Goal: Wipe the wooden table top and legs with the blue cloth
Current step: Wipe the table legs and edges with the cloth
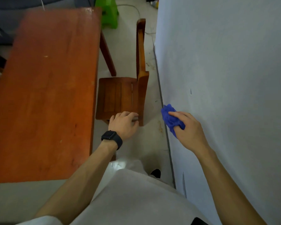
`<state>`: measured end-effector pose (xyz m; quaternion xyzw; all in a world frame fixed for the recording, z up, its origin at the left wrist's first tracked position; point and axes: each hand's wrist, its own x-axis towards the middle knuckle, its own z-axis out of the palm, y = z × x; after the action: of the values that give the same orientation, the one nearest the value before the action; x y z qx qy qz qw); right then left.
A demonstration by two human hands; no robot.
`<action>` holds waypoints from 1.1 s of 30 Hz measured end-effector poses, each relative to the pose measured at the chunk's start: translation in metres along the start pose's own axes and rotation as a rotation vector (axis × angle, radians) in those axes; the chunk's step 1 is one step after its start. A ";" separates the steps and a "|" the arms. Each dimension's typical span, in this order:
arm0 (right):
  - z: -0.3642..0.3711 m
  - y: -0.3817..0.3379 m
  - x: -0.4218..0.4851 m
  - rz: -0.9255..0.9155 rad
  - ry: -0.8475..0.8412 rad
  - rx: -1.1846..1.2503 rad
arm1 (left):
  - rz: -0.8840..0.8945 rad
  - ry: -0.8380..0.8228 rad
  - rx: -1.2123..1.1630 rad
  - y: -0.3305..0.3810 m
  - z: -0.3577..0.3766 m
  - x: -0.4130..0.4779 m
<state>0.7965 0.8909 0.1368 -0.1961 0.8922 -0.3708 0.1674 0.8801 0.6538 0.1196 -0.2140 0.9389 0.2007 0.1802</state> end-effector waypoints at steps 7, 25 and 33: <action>0.012 -0.004 0.053 0.037 -0.078 -0.015 | -0.074 -0.060 -0.015 -0.020 0.000 0.045; -0.009 -0.082 0.269 -0.016 0.096 -0.064 | -0.093 0.066 -0.232 -0.043 -0.076 0.181; 0.008 -0.090 0.410 0.036 -0.007 0.009 | -0.105 0.115 -0.376 -0.013 -0.105 0.246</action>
<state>0.4644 0.6338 0.1339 -0.1805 0.8934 -0.3709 0.1779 0.6520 0.5145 0.1012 -0.3036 0.8813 0.3500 0.0932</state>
